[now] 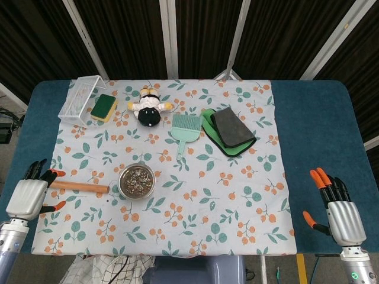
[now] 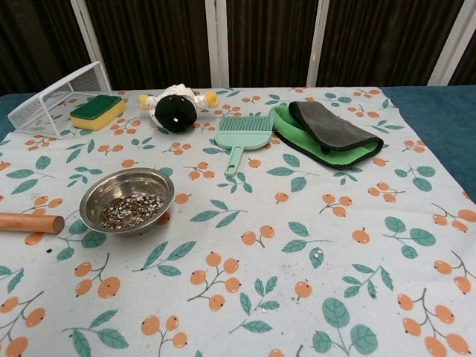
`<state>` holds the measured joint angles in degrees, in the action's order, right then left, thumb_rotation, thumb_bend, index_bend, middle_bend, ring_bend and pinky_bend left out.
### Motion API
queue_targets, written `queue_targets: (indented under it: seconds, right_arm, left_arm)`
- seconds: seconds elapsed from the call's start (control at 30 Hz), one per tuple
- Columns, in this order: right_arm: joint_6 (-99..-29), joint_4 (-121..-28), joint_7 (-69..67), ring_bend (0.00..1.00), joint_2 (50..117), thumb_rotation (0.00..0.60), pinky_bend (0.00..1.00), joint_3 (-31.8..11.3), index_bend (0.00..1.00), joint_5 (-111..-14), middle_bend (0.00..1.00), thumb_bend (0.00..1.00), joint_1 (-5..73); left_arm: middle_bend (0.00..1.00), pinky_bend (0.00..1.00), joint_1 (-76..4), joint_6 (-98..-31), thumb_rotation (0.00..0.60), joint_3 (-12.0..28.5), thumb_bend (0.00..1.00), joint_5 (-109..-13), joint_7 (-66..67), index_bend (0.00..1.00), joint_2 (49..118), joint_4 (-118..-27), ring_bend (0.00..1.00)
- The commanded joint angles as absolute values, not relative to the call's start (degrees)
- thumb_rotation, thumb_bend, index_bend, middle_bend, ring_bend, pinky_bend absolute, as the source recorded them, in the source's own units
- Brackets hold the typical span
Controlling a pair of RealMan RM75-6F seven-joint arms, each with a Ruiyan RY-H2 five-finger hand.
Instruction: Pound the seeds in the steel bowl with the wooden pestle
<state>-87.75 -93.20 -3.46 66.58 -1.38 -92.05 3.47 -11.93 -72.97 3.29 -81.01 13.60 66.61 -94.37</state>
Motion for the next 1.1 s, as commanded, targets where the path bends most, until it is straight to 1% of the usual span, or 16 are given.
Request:
queue_targets:
  seconds: [0.03, 0.13, 0.33, 0.63, 1.03, 1.1]
  right_arm:
    - [-87.73, -93.22, -3.40, 0.00, 66.59, 0.600, 0.00, -1.42, 0.00, -92.00, 0.00, 0.32, 3.50]
    - [-87.69, -93.28, -3.40, 0.00, 66.59, 0.600, 0.00, -1.46, 0.00, -91.87, 0.00, 0.32, 3.50]
    - [-87.59, -93.47, -3.46, 0.00, 66.52, 0.600, 0.00, -1.62, 0.00, -91.51, 0.00, 0.32, 3.52]
    - [-87.64, -93.50, -3.53, 0.00, 66.50, 0.600, 0.00, -1.66, 0.00, -91.53, 0.00, 0.32, 3.53]
    - [-87.67, -93.55, -3.63, 0.00, 66.47, 0.600, 0.00, -1.65, 0.00, -91.49, 0.00, 0.32, 3.49]
    - [-87.67, -93.56, -3.73, 0.00, 66.47, 0.600, 0.00, -1.68, 0.00, -91.41, 0.00, 0.32, 3.48]
  left_arm:
    - [0.35, 0.00, -14.95, -69.11, 0.600, 4.45, 0.27, -78.08, 17.13, 0.35, 68.45, -92.45, 0.00]
    - [0.37, 0.00, -16.53, -67.12, 0.600, 4.76, 0.29, -76.85, 19.10, 0.36, 69.91, -90.97, 0.00]
    - [0.39, 0.00, -19.17, -63.92, 0.600, 5.06, 0.31, -73.97, 22.79, 0.37, 73.96, -88.21, 0.01]
    - [0.40, 0.00, -20.48, -63.08, 0.600, 4.35, 0.31, -72.48, 24.68, 0.45, 78.37, -85.81, 0.02]
    - [0.43, 0.00, -21.66, -62.71, 0.600, 4.43, 0.32, -71.05, 25.34, 0.47, 81.67, -84.65, 0.04]
    - [0.43, 0.00, -22.10, -62.54, 0.600, 4.43, 0.34, -70.74, 26.08, 0.47, 82.36, -84.24, 0.04]
